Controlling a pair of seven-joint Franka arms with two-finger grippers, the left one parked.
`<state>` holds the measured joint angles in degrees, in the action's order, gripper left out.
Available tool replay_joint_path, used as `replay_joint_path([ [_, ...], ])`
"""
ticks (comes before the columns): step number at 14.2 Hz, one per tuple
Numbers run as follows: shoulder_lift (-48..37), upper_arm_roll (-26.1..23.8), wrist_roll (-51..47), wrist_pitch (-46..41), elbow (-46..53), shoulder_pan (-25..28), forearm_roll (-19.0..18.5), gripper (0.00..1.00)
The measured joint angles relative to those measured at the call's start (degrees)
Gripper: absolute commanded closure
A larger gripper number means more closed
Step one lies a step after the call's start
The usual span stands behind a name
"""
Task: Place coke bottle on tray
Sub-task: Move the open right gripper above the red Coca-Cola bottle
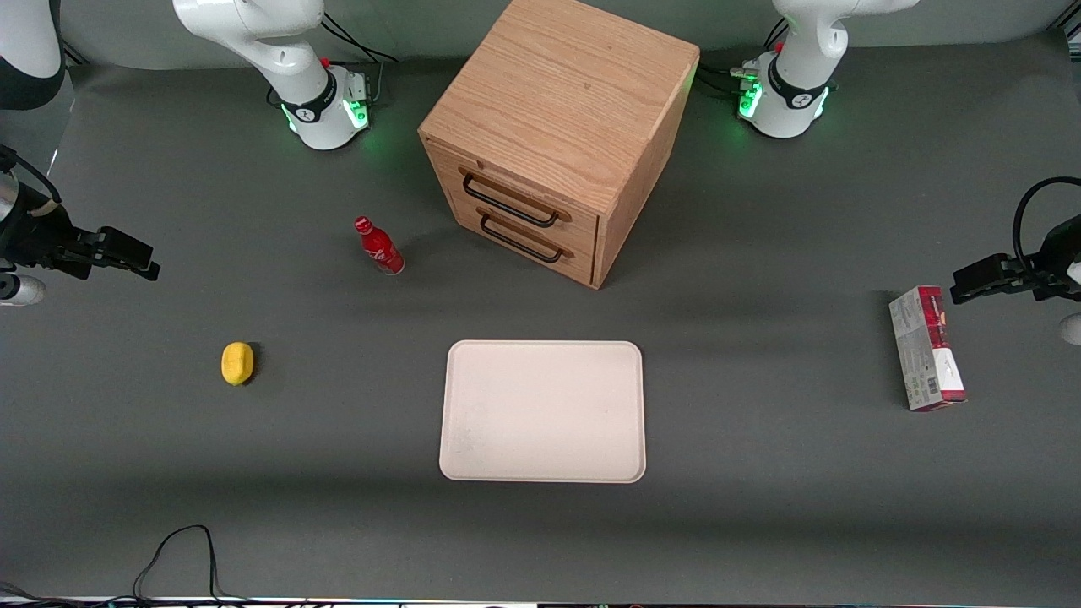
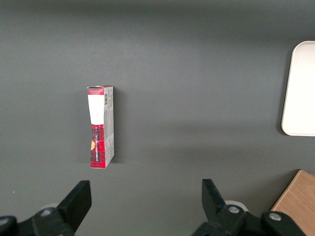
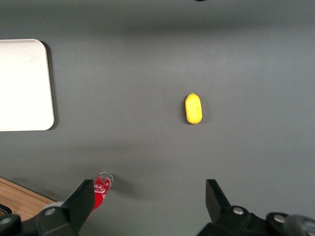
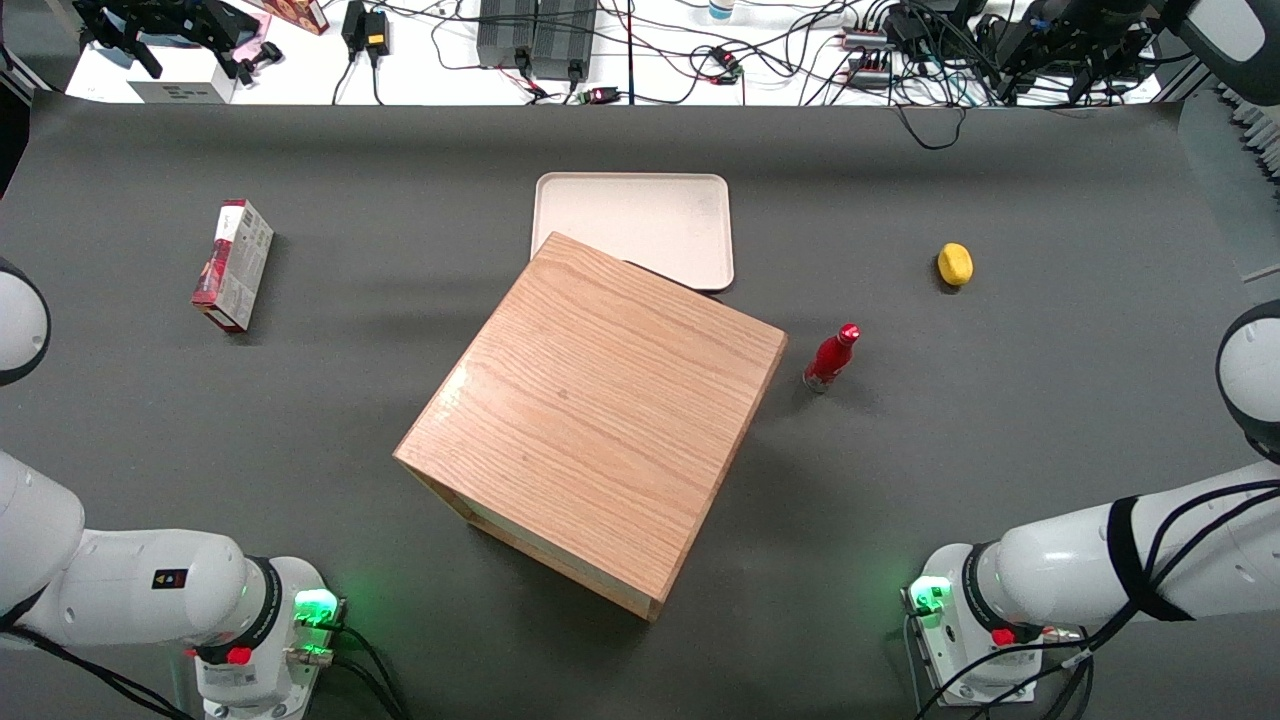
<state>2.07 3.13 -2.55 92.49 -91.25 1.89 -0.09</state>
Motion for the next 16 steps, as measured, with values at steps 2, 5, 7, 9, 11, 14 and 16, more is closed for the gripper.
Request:
replay_joint_path([
  [2, 0.01, -0.02, 0.00, -0.28, 0.00, 0.00, 0.00, 0.00],
  [5, 0.15, -0.47, 0.01, -0.66, -0.04, 0.95, 0.05, 0.00],
  [7, 0.06, -0.70, -1.95, -1.79, -0.40, 4.32, 0.51, 0.00],
  [9, -1.12, -0.90, -6.12, -1.89, -2.23, 8.25, 1.47, 0.00],
  [11, -4.16, -1.11, -10.90, -1.28, -6.29, 13.14, 1.71, 0.00],
  [14, -11.58, -1.32, -16.64, 2.74, -16.44, 20.11, 1.75, 0.00],
  [16, -17.14, -1.38, -18.17, 5.34, -24.07, 22.36, 1.75, 0.00],
])
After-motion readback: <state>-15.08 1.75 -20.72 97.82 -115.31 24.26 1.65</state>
